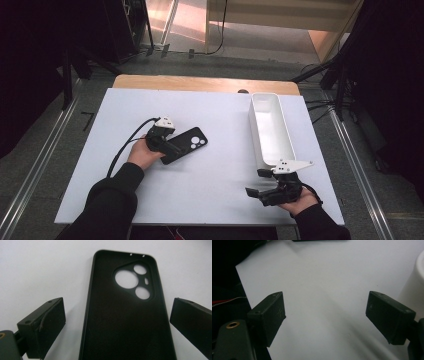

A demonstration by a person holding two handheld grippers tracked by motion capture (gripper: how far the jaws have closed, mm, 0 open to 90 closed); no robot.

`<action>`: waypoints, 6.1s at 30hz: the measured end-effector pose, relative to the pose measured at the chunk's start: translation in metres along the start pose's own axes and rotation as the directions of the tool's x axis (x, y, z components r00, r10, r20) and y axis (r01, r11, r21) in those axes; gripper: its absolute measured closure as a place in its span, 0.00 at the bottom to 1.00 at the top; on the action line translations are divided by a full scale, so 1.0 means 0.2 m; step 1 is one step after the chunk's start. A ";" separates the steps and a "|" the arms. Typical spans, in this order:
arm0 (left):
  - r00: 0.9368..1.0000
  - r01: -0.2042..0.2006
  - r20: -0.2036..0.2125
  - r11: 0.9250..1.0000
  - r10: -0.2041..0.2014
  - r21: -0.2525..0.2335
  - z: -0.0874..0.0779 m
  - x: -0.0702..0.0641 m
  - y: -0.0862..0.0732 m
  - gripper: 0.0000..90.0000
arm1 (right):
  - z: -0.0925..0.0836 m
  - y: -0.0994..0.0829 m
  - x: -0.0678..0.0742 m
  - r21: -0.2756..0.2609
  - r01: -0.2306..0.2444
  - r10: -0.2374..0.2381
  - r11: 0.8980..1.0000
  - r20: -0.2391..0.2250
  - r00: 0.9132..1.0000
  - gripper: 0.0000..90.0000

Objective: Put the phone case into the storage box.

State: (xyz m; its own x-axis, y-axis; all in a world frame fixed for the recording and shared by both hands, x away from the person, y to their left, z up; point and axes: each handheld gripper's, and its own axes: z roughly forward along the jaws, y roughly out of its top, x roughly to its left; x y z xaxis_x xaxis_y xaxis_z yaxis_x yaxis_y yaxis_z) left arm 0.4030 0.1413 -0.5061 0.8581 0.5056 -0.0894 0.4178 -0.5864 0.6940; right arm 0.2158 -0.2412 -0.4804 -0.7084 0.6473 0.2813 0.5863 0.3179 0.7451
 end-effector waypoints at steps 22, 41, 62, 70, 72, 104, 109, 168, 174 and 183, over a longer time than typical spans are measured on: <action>0.993 -0.097 -0.063 0.994 0.100 0.057 0.04 -0.08 -0.01 0.00 | 0.00 0.00 0.00 -0.002 0.001 -0.001 1.000 0.001 1.000 0.16; 0.995 -0.068 -0.074 0.998 0.068 0.009 0.01 -0.08 -0.02 0.15 | 0.00 0.00 0.00 0.002 -0.001 0.001 1.000 0.003 1.000 0.16; 0.999 0.044 -0.030 0.997 -0.046 -0.062 -0.15 -0.08 0.06 0.15 | 0.00 0.00 0.01 -0.007 0.008 -0.008 1.000 0.002 1.000 0.16; 0.997 0.072 -0.002 0.992 -0.073 -0.102 -0.18 -0.13 0.08 0.15 | 0.00 0.01 0.02 -0.022 0.020 -0.020 1.000 0.005 1.000 0.16; 0.997 0.073 -0.010 0.993 -0.074 -0.089 -0.19 -0.14 0.08 0.15 | 0.00 0.02 0.02 -0.031 0.016 -0.016 0.999 0.003 1.000 0.16; 0.964 0.254 -0.013 0.936 -0.265 -0.243 -0.26 -0.36 0.07 0.15 | 0.01 0.13 0.07 -0.074 -0.026 0.027 0.997 0.023 0.999 0.16; 0.955 0.279 -0.019 0.921 -0.295 -0.271 -0.26 -0.38 0.06 0.15 | 0.01 0.16 0.07 -0.090 -0.034 0.038 0.995 0.037 0.999 0.16; 0.924 0.261 -0.132 0.844 -0.359 -0.469 -0.20 -0.62 -0.02 0.15 | 0.15 0.51 0.08 -0.144 -0.154 0.165 0.978 0.074 0.983 0.16; 0.927 0.260 -0.126 0.847 -0.354 -0.464 -0.19 -0.64 -0.02 0.15 | 0.17 0.54 0.07 -0.148 -0.197 0.207 0.969 0.054 0.977 0.16; 0.923 0.248 -0.147 0.844 -0.355 -0.475 -0.18 -0.66 -0.03 0.15 | 0.19 0.57 0.06 -0.150 -0.214 0.223 0.965 0.040 0.974 0.16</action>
State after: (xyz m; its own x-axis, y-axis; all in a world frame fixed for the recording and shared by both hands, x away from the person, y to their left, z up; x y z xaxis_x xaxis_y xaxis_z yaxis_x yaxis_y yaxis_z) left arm 0.2763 0.1008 -0.4718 0.6003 0.7680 -0.2234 0.4241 -0.0689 0.9030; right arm 0.2895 -0.1694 -0.4149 -0.5438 0.7291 0.4155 0.6588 0.0642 0.7496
